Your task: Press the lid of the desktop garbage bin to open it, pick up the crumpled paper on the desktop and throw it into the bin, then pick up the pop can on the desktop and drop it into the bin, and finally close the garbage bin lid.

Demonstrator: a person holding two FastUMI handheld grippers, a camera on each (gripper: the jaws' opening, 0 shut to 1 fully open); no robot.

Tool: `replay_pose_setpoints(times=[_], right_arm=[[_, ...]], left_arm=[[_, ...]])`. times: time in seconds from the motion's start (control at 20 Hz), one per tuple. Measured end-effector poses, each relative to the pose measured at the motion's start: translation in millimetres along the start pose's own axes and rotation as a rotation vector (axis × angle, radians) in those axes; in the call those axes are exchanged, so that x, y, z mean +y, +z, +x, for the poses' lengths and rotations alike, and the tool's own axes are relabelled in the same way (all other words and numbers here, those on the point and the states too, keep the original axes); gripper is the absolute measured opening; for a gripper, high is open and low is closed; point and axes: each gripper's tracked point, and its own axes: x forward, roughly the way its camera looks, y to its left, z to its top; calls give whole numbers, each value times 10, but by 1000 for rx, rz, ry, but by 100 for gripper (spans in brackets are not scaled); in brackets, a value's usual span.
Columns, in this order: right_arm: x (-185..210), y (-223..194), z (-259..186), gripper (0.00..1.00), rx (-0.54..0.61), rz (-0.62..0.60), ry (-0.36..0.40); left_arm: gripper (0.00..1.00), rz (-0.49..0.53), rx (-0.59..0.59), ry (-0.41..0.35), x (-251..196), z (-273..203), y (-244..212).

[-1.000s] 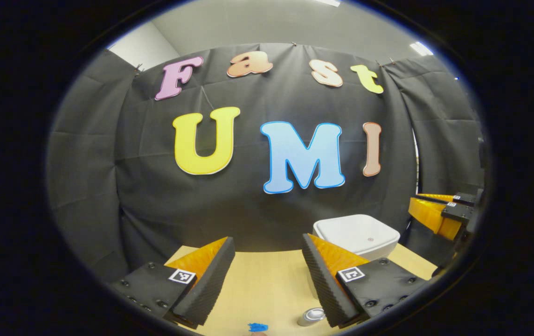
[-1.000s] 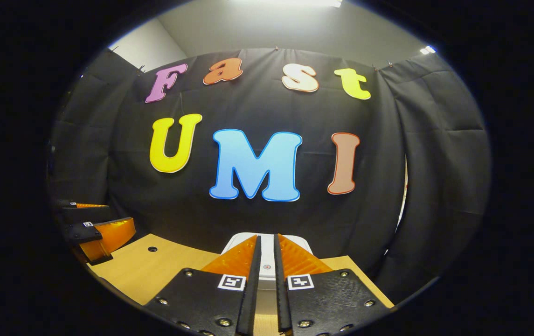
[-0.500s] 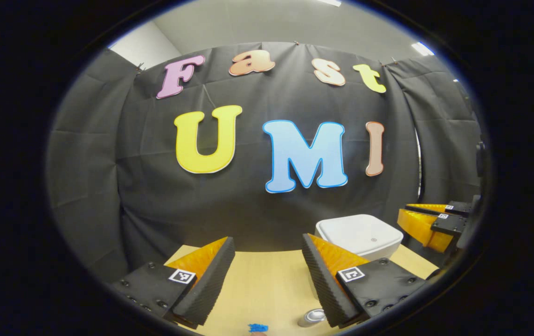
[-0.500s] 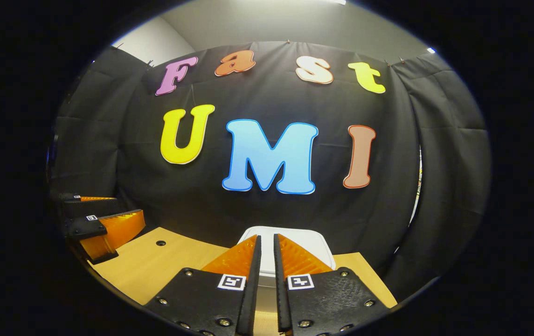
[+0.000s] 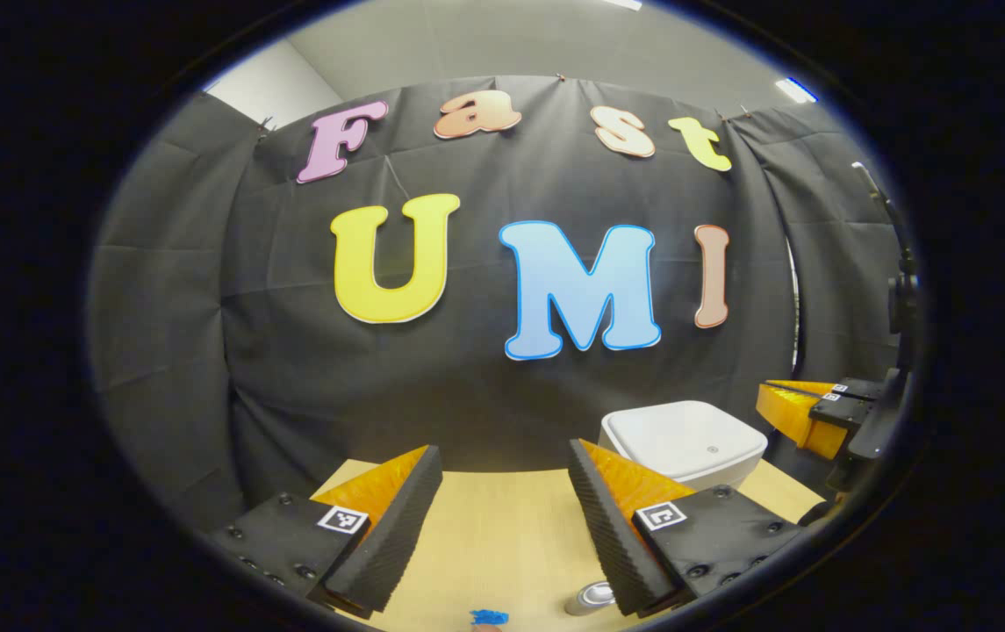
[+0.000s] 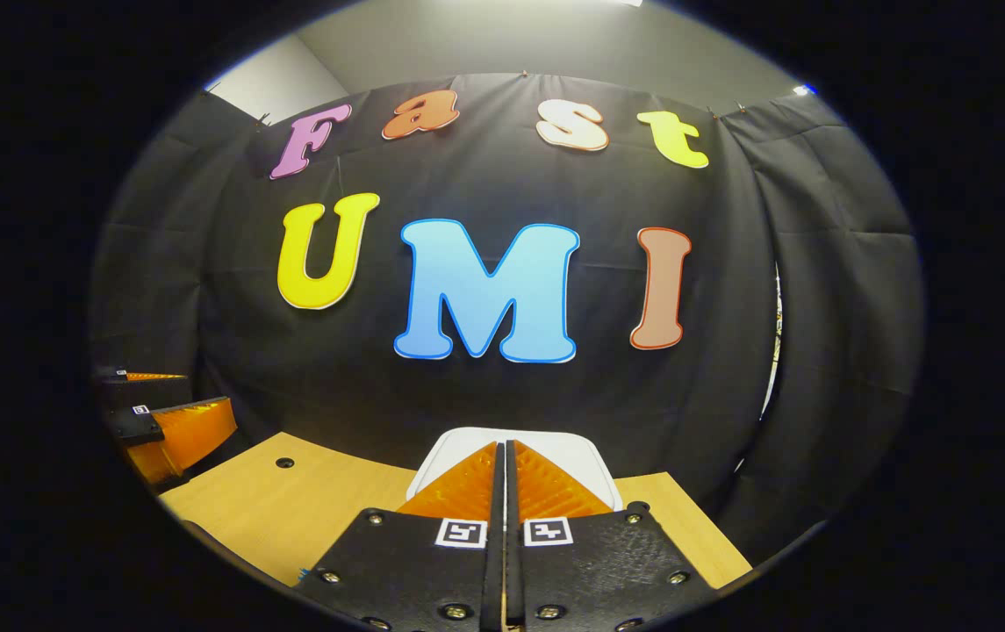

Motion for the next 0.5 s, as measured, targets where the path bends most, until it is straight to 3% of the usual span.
replay_pose_setpoints(times=[0.5], right_arm=[[-54, -590, 409, 1, 141, 22, 9]], left_arm=[[95, 16, -4, 13, 62, 71, 2]])
